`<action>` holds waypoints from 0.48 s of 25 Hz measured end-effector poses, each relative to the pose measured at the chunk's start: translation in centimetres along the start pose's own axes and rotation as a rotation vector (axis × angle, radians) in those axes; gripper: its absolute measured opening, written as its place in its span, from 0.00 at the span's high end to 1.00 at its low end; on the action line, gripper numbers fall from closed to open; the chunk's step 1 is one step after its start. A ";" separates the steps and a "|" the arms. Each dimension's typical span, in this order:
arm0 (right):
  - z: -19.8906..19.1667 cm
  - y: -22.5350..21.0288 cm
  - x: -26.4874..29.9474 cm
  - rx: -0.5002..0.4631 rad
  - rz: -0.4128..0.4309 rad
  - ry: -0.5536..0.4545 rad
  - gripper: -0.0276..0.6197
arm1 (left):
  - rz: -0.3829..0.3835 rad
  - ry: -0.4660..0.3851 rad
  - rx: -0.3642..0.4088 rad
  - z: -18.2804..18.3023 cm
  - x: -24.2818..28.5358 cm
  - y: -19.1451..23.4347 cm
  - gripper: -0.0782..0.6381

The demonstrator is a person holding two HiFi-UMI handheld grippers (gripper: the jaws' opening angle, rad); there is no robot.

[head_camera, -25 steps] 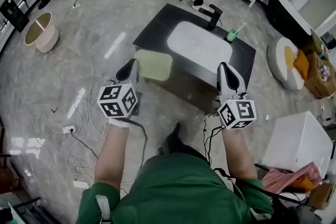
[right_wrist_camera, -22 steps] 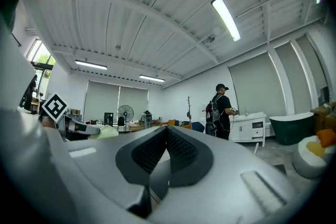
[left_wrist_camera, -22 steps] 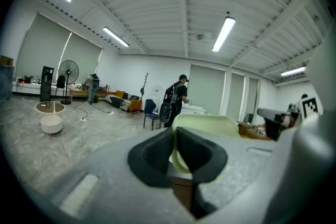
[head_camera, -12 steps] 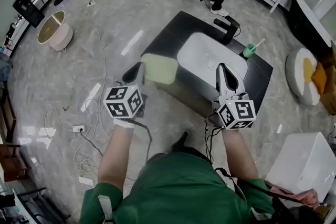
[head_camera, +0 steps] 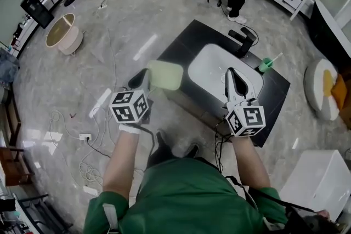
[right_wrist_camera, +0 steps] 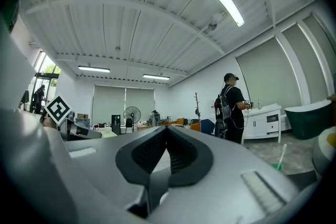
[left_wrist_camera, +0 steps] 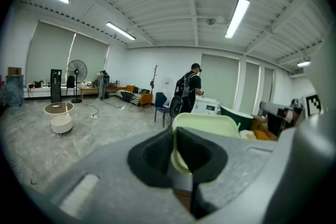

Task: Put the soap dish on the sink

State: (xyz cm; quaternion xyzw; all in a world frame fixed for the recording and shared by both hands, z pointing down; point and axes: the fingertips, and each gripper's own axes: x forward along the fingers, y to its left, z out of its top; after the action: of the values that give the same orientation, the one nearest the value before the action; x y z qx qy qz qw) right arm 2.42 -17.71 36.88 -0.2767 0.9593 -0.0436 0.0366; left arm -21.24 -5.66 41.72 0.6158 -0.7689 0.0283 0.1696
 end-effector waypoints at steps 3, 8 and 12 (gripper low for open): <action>0.2 -0.7 1.0 -0.004 -0.018 0.000 0.97 | -0.013 0.007 0.003 0.6 1.9 0.7 0.86; 0.1 -2.4 3.5 -0.004 -0.079 0.015 0.97 | -0.068 0.030 0.002 1.3 6.7 2.0 0.86; -0.4 -2.8 6.0 -0.017 -0.149 0.037 0.97 | -0.135 0.063 -0.003 1.1 11.3 3.8 0.86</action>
State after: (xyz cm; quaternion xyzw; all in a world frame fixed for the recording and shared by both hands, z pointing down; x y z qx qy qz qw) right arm -1.16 -23.24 37.31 -0.3467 0.9369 -0.0430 0.0130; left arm -27.24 -15.66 44.65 0.6649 -0.7198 0.0352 0.1962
